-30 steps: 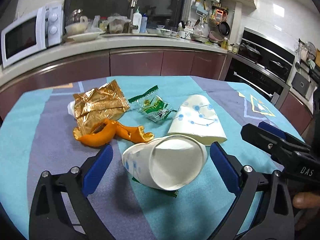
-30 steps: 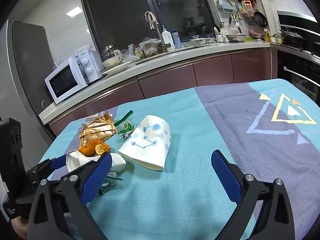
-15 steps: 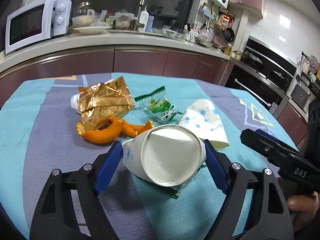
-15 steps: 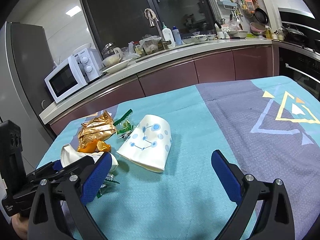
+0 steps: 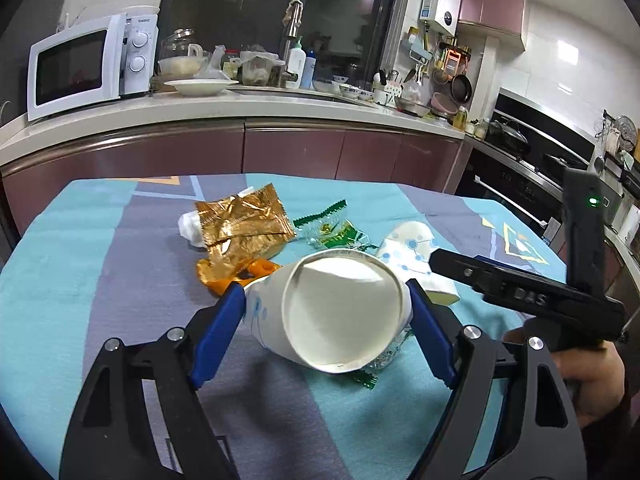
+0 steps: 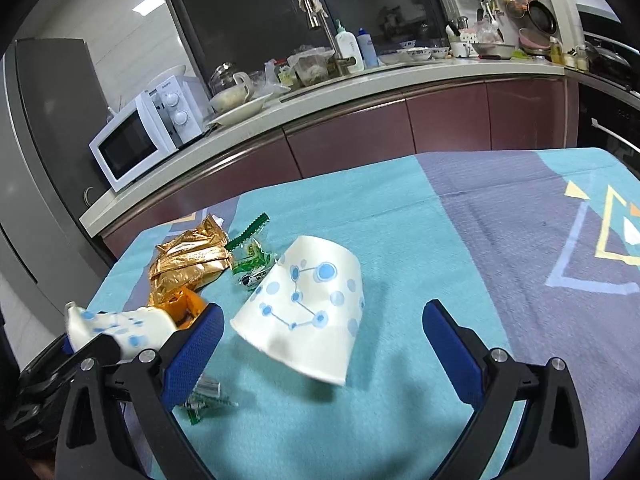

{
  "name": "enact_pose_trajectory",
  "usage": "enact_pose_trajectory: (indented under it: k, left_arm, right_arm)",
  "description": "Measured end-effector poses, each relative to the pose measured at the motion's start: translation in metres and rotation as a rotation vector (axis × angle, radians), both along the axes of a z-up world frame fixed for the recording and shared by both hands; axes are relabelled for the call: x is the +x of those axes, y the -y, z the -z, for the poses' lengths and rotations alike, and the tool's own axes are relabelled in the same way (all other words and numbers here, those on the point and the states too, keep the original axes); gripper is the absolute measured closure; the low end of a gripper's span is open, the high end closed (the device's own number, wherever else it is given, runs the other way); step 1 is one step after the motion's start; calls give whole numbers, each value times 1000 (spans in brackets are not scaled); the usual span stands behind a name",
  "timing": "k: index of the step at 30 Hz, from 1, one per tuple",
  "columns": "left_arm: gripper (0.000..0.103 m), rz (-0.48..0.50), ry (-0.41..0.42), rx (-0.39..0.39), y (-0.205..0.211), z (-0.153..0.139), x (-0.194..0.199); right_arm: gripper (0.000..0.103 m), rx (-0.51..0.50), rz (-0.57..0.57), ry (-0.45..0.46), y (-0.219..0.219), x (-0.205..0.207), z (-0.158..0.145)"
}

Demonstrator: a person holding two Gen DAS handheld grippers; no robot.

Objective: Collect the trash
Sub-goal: 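Grasp the blue-dotted paper cup with the right tool while the left tool holds its cup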

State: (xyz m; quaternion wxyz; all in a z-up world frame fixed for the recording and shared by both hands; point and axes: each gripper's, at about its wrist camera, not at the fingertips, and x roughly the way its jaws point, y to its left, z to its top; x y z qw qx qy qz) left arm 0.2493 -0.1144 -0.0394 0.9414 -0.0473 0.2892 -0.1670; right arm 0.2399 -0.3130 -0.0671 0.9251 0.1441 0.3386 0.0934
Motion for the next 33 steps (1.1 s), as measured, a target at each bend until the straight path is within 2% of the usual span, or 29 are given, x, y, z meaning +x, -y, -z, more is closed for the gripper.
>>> enact_pose_trajectory:
  k: [4,10,13,16,18,20,23,31,32,33]
  left_arm:
    - [23,-7,3,-3,-3,-2,-2]
    - [23,-8,14,-6,-4,-6,-5]
    - [23,-9,17,-8,-6,-6,-6]
    - [23,-14,20,-9,-8,-8,-8]
    - [23,-17,22,-13,-9,-9,-9]
    - [23,-20,29,-14,-11,-11,-10]
    - [23,-28,38,-16,-15,-16,-14]
    - [23,-57,84,-24,-30,-33,-33]
    - [23,-62,91,-28,-33,-35,-37]
    - [23,-66,99,-29,-36,-38,-40]
  right_arm:
    - [7,4,-18,-29,-7,16,3]
    - [16,44,-34,-82,-11,35,12]
    - [26,69,-40,-121,-11,43,19]
    - [31,71,-49,-141,-12,47,22]
    - [42,62,-56,-147,-14,48,22]
    - [51,71,-52,-141,-14,48,22]
    - [57,95,-58,-128,-12,44,20]
    - [65,132,-36,-45,-9,24,-2]
    - [81,133,-36,-36,-8,21,-5]
    - [81,129,-36,-23,-8,18,-11]
